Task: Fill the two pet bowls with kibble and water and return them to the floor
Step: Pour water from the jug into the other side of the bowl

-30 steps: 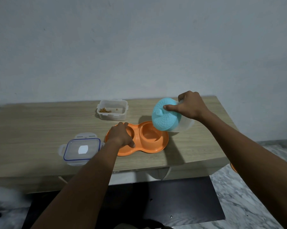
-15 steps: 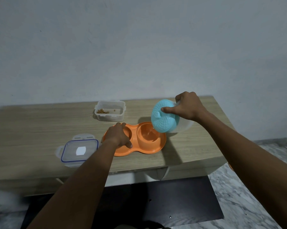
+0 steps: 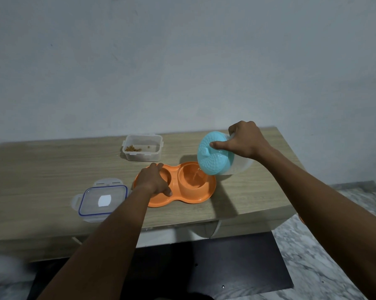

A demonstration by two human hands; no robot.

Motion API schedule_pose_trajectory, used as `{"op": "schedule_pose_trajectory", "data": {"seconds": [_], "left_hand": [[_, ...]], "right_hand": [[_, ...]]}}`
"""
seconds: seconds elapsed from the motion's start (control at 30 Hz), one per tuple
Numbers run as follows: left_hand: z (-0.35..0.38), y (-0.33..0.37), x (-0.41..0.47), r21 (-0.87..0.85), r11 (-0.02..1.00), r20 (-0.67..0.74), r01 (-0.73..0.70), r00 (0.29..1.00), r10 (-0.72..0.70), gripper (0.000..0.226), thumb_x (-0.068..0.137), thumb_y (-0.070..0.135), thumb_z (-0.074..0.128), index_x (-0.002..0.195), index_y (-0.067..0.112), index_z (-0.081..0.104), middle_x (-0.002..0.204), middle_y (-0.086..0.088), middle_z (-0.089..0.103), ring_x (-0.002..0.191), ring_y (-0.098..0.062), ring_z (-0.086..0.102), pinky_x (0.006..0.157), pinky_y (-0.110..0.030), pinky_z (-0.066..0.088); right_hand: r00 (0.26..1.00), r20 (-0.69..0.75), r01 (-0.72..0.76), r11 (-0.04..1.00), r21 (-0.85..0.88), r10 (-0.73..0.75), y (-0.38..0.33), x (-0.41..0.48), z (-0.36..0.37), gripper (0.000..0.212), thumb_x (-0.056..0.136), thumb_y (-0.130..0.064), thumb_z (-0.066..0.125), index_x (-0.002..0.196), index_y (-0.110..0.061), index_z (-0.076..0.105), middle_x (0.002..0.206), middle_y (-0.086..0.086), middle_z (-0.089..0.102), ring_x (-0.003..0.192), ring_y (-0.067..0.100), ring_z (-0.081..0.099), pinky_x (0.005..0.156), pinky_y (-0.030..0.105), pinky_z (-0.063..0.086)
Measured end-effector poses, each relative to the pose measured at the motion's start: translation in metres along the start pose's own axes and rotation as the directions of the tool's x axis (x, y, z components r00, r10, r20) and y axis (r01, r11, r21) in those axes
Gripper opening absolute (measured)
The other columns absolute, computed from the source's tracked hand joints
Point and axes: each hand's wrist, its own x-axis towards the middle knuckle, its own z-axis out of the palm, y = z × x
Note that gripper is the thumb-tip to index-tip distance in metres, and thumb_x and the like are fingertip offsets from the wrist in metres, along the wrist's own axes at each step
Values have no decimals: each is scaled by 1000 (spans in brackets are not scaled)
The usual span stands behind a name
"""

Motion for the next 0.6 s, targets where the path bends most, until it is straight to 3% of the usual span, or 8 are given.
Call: {"op": "schedule_pose_trajectory", "data": {"seconds": [0.6], "left_hand": [[1, -1, 2, -12, 1000, -7, 3, 1000, -3, 121, 48, 29, 95, 151, 24, 31, 146, -5, 47, 134, -30, 44, 102, -45, 45]], "right_hand": [[1000, -13, -6, 1000, 11, 6, 1, 0, -3, 66, 70, -62, 81, 49, -13, 42, 47, 0, 38, 49, 15, 36, 50, 30, 27]]}}
